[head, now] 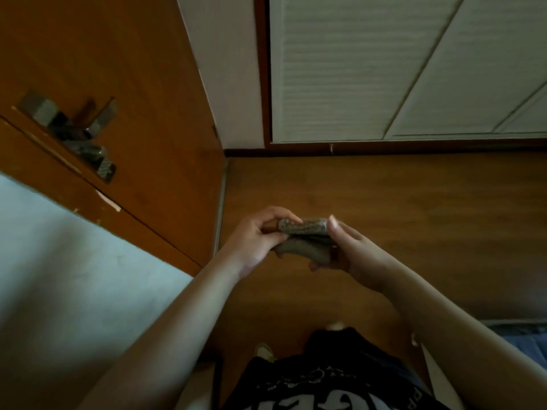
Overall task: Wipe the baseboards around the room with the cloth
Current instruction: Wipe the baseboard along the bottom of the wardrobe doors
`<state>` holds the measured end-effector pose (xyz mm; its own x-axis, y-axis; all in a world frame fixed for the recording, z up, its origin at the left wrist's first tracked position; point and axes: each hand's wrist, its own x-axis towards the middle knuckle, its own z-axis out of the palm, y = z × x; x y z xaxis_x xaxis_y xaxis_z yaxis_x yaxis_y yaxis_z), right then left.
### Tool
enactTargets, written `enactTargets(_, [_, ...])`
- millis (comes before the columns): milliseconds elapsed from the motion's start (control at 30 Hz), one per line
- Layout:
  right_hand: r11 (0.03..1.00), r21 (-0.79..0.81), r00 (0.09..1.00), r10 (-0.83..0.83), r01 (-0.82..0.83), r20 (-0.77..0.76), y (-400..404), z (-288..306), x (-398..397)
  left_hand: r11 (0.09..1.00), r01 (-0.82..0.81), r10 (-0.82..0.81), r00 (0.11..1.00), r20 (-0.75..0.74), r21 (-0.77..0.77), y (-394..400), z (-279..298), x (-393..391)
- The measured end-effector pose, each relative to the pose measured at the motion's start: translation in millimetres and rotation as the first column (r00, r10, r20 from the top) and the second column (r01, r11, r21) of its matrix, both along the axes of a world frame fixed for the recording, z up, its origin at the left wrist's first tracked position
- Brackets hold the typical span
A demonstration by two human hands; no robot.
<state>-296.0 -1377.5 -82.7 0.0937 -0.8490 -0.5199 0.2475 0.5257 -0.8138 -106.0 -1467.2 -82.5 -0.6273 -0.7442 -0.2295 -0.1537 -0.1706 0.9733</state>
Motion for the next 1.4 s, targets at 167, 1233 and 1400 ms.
enactTargets(167, [0.995,0.029,0.994,-0.090,0.092,-0.056,-49.2,-9.6,-36.4,0.986,0.017,-0.002,0.996,0.093,-0.164,-39.3,1.2,-48.1])
enactTargets(1233, [0.918,-0.334,0.876,0.027,-0.212,-0.482,-366.9,-33.1,-106.9,0.873,0.177,-0.011,0.939,0.344,-0.454,-344.8,-22.7,-91.0])
enactTargets(1400, [0.928,-0.340,0.827,-0.070,-0.151,-0.558,-420.1,-38.4,-88.1,0.963,0.032,0.050,0.955,0.293,-0.267,-402.9,-32.9,-79.6])
